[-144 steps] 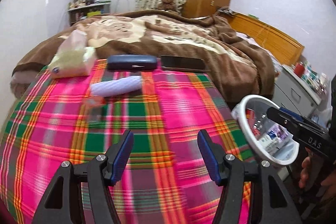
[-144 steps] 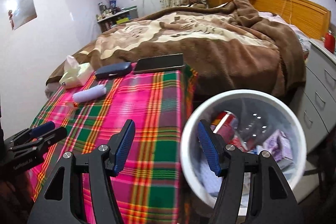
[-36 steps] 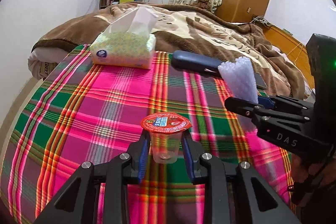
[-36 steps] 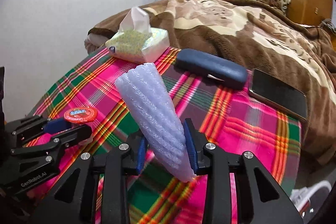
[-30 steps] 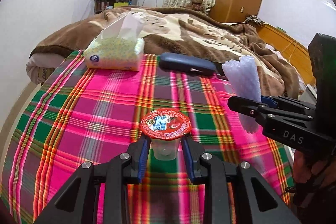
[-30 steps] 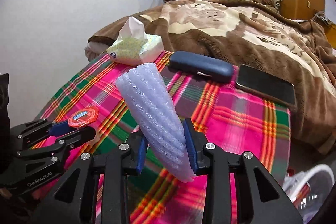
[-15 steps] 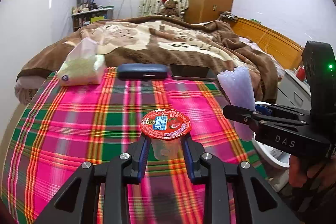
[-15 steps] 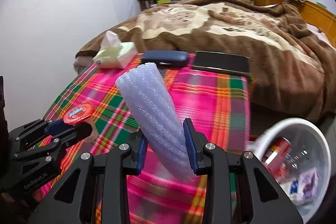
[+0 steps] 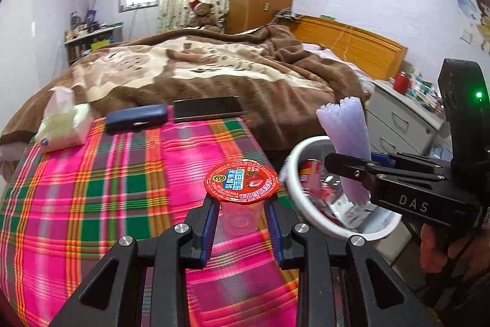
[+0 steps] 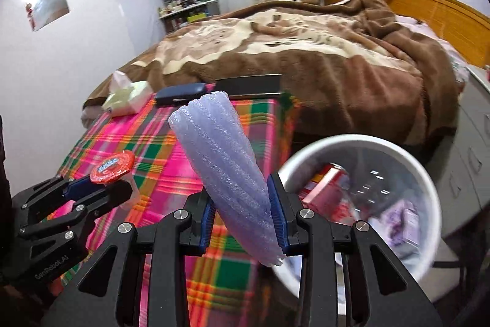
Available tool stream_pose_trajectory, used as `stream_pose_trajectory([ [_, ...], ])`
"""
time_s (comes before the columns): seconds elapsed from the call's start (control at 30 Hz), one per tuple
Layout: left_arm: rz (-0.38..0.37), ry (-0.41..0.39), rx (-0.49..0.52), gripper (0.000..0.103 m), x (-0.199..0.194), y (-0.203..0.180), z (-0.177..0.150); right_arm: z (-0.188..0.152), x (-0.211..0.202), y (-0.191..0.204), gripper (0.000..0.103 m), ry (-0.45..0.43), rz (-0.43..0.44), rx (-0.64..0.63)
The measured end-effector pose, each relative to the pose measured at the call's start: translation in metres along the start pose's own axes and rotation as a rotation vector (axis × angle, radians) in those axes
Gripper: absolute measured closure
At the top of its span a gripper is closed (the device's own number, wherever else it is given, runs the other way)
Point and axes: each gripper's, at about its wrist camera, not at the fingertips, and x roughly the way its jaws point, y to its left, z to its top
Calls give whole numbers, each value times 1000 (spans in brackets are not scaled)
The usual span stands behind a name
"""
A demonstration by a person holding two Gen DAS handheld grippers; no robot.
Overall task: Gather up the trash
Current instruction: 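Lift the cup and foam sleeve and carry both over the bin, then open both grippers to drop the cup and foam sleeve into the bin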
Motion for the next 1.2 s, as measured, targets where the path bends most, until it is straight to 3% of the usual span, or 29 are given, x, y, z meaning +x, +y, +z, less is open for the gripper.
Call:
stream_pose_trajectory([
  [0.23,-89,12,64,73,19,-52,10,-7,-15,-40,69,1,-100,71],
  [0.33,-127,33,87,73,34,-72,14,-13,-18,-66,69,14,-184,112],
  [0.57,-177,90,112,73,71,-106,15,-21,-7,-101,69,83,-234,186],
  [0.8,-183,139,113,73,99,-118,10,-23,12,-113,69,139,-208,211],
  [0.87,-166,142,117,70,103,-119,10,-23,15,-115,65,144,-204,213],
  [0.93,-170,147,110,51,107,-118,9,-23,17,-117,61,154,-192,217],
  [0.97,-172,149,104,48,108,-117,9,-23,18,-117,54,153,-179,221],
  [1.03,-185,144,94,47,107,-114,10,-24,16,-121,40,137,-169,233],
  [1.2,-166,137,94,47,104,-112,10,-23,9,-123,40,109,-171,251],
])
